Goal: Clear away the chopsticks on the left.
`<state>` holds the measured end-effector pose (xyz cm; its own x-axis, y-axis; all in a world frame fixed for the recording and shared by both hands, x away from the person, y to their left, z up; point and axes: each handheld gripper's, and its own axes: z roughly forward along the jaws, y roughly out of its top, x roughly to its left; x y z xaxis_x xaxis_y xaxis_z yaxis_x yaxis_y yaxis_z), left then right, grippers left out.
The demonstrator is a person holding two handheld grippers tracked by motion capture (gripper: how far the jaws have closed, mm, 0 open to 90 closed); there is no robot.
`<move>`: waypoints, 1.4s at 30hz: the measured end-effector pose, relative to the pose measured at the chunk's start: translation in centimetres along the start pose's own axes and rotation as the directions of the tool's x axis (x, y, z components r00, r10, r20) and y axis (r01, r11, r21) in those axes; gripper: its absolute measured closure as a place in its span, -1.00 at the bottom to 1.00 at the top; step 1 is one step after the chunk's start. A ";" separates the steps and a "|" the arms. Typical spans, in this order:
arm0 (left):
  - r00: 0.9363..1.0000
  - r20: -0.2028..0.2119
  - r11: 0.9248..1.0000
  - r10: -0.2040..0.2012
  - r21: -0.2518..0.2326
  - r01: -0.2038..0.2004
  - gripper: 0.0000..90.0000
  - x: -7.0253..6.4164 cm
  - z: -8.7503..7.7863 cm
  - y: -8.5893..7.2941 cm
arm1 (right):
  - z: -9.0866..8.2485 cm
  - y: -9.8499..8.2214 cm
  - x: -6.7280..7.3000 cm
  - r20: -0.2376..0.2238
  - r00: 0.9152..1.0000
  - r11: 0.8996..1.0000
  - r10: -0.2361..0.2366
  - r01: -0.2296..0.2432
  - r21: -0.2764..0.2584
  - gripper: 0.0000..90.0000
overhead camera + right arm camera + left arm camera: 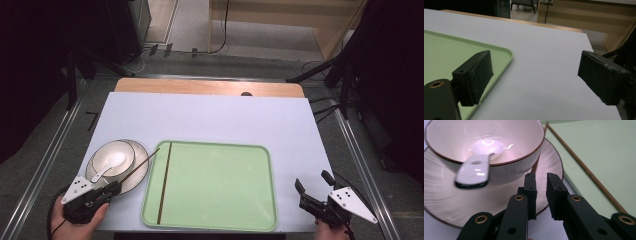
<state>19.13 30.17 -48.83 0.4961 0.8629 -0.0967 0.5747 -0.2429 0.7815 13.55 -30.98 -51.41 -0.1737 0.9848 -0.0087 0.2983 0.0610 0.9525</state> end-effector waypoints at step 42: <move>0.978 0.200 0.994 0.053 0.084 -0.071 0.89 -10.0 6.8 2.1 | -0.1 0.0 -0.4 0.003 1.000 1.000 0.011 -0.011 -0.004 -0.72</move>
<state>19.84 17.98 -50.40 0.6460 0.7427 -0.1762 0.5907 -0.3403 0.7316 13.53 -31.39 -51.43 -0.1676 0.9859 0.0013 0.2970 0.0492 0.9536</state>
